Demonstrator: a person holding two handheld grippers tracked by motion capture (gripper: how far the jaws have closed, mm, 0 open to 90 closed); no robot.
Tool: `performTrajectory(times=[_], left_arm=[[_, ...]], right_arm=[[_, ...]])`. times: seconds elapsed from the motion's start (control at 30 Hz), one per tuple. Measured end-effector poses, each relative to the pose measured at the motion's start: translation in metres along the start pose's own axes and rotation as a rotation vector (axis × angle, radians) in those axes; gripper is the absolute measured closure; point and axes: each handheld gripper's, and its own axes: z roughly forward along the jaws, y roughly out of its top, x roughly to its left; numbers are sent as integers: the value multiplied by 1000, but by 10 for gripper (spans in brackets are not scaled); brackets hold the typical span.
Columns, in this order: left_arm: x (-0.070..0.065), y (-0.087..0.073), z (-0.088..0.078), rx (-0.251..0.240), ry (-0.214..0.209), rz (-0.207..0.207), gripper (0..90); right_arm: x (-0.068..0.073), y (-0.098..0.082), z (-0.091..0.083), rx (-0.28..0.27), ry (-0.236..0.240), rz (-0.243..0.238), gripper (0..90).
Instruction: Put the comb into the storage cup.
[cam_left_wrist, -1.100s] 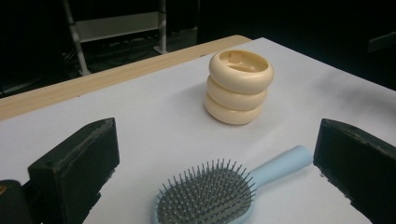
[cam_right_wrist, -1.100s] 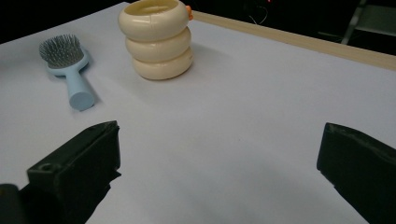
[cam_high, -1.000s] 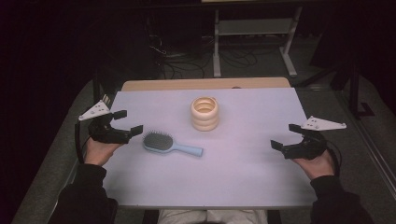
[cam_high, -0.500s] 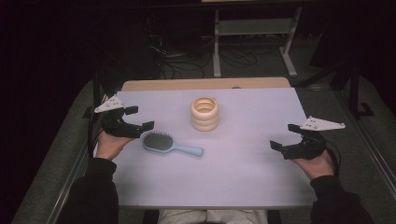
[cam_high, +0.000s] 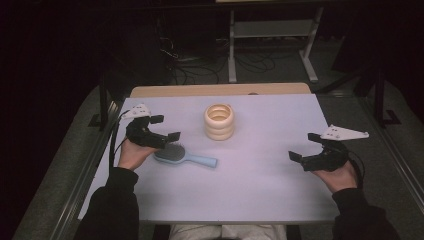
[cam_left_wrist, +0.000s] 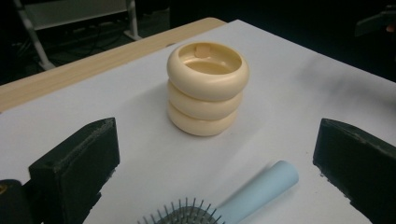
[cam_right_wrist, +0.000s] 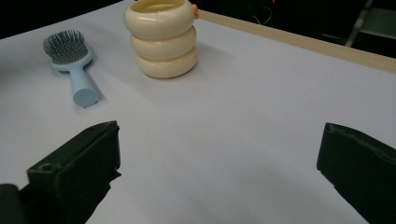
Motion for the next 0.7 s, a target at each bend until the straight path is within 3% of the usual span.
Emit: performTrajectory(times=[0.33,0.5,0.7], left_arm=[[-10,-10,31,76,-37,19,4],[-15,-12,42,87,-51,44,45],[-19,-10,55,99,-63,30,62]], right_arm=[[1,0,0,3,0,-9,0],[2,0,1,10,1,-11,0],[2,1,2,14,2,-15,0]])
